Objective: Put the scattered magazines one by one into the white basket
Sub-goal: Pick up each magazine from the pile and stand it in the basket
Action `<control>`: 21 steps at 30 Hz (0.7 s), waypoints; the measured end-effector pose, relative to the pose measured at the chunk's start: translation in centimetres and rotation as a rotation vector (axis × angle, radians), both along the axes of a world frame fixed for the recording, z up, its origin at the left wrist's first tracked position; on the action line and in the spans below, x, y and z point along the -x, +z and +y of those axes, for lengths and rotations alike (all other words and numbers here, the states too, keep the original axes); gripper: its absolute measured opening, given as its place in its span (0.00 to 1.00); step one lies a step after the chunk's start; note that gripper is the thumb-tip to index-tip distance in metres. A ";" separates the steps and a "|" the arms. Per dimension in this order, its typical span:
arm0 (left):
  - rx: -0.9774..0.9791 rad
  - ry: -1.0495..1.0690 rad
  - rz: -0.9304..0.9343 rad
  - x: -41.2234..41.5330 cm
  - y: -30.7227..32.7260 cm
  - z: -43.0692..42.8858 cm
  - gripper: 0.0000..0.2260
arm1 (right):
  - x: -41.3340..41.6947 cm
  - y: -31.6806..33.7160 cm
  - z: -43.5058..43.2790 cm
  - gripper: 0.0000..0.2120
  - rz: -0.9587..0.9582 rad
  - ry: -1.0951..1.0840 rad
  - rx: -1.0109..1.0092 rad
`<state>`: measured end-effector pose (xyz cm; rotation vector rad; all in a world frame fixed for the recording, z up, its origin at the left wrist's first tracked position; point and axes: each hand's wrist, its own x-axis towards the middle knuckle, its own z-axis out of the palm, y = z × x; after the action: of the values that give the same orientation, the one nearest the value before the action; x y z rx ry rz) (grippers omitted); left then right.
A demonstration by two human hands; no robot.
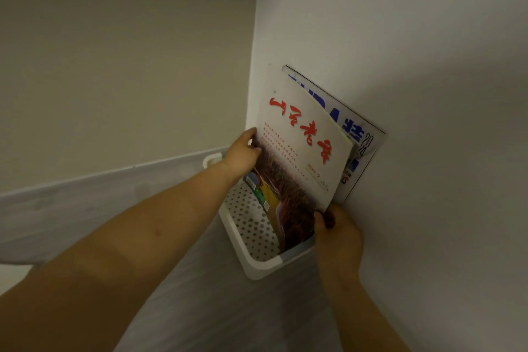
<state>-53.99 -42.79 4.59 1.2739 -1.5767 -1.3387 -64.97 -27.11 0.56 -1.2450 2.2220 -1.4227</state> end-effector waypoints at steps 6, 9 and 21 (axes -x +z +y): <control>-0.029 -0.122 -0.004 1.7 0.0 0.0 0.27 | 0.6 -0.2 -0.3 0.06 0.002 -0.057 0.060; -0.032 -0.123 0.006 1.6 -0.3 0.2 0.27 | 1.0 -0.2 0.2 0.04 0.057 -0.062 0.072; 0.085 -0.162 -0.204 -2.0 0.0 4.0 0.21 | 1.2 1.6 2.9 0.05 0.067 -0.093 0.018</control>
<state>-52.01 -38.75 4.55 1.2870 -1.8923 -1.2549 -66.12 -24.20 2.12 -1.2276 2.3447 -1.4570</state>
